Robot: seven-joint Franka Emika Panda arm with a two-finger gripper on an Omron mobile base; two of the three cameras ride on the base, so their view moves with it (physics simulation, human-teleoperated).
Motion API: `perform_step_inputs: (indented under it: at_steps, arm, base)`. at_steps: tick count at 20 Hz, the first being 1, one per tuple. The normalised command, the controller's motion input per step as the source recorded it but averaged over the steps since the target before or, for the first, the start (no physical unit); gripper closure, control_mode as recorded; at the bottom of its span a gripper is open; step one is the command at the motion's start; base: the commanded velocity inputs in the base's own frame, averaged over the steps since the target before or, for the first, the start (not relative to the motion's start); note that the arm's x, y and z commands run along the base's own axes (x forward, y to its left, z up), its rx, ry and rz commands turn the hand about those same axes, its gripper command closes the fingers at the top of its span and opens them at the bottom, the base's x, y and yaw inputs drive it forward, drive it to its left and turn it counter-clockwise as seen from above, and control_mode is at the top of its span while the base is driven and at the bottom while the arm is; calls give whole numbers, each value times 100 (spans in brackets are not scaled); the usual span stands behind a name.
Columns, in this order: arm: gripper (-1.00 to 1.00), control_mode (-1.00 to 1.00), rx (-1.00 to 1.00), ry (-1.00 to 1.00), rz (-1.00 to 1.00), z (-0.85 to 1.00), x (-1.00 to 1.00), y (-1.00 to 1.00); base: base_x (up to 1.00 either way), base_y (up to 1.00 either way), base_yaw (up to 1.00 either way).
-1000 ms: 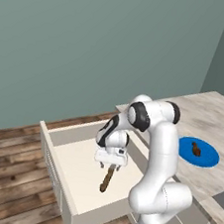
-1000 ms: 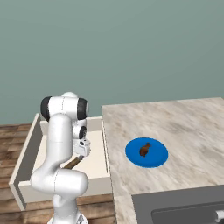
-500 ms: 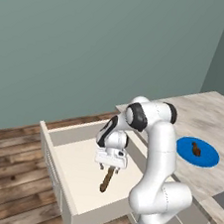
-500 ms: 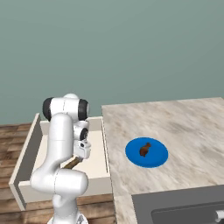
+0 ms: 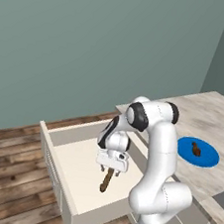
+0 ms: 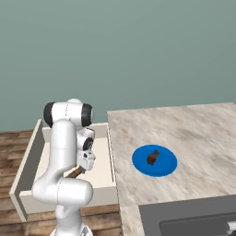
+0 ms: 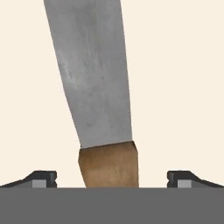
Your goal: Pick up the knife from the drawer and place it on the cutting board. Then place the meat from the plate to the cutting board.
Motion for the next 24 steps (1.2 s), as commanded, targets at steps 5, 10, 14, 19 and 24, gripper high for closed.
perform_step_inputs:
  at_steps: [5, 10, 14, 19, 24]
  arm:
    - [-100, -100, 0, 3, -12, -16, 3, 0]
    - [100, -100, 0, 0, -4, -5, 0, 7]
    - [100, -100, 0, 0, 0, -11, 0, 21]
    - [100, -100, 0, 0, 0, -9, 0, 13]
    - [100, -100, -2, 0, -1, -1, 0, 15]
  base:
    - [0, 0, 0]
    - [0, 0, 0]
    - [0, 0, 0]
    - [0, 0, 0]
    - [0, 0, 0]
